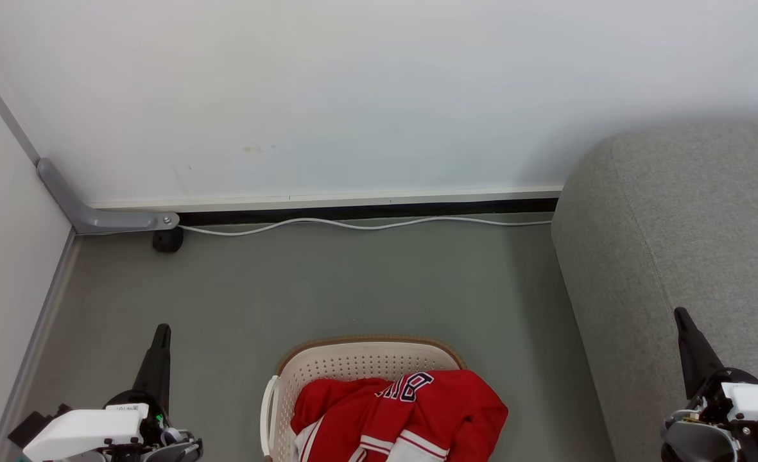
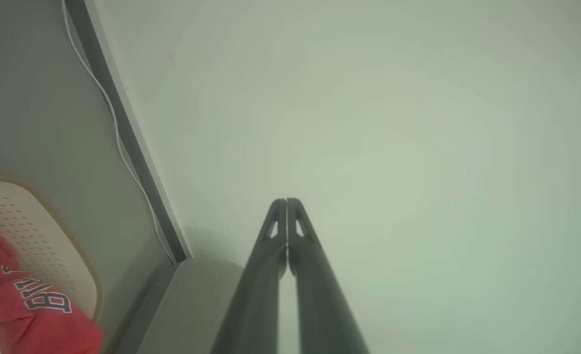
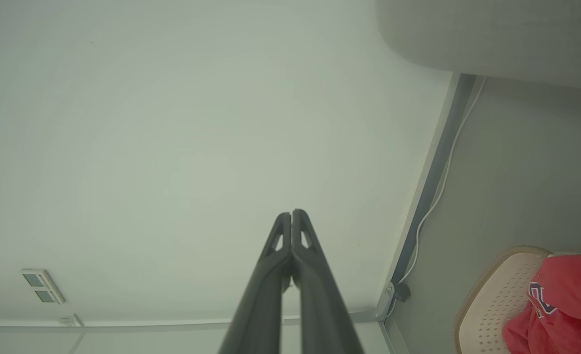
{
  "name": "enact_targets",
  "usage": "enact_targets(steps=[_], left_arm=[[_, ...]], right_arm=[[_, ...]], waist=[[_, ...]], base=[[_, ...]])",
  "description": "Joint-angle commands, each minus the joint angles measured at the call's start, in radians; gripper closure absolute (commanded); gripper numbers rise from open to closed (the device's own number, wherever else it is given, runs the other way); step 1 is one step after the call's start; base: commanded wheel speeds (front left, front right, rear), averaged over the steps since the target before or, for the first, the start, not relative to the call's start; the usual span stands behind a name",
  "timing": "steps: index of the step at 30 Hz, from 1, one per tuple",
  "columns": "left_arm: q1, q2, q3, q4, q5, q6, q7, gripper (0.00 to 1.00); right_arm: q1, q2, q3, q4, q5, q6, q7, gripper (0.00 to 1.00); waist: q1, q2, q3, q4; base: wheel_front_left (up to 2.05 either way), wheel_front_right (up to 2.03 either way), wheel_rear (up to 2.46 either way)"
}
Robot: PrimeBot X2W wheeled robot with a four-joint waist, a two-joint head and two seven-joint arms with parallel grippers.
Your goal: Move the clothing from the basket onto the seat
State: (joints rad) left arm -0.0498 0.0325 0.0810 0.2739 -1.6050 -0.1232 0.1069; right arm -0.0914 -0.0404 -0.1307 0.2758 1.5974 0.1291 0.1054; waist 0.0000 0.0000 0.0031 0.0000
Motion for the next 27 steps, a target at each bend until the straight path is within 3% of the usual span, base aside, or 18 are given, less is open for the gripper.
enact_targets(steps=[1, 27], left_arm=[[-0.058, 0.018, 0.032, -0.029, -0.004, -0.007, 0.006, 1.00], [-0.058, 0.018, 0.032, -0.029, -0.004, -0.007, 0.006, 1.00]], right_arm=[[-0.016, -0.010, 0.017, -0.031, 0.012, 0.002, 0.008, 1.00], [-0.016, -0.010, 0.017, -0.031, 0.012, 0.002, 0.008, 1.00]], waist=[[0.0000, 0.0000, 0.000, 0.000], [0.0000, 0.0000, 0.000, 0.000]], base=[[0.00, 0.00, 0.00], [0.00, 0.00, 0.00]])
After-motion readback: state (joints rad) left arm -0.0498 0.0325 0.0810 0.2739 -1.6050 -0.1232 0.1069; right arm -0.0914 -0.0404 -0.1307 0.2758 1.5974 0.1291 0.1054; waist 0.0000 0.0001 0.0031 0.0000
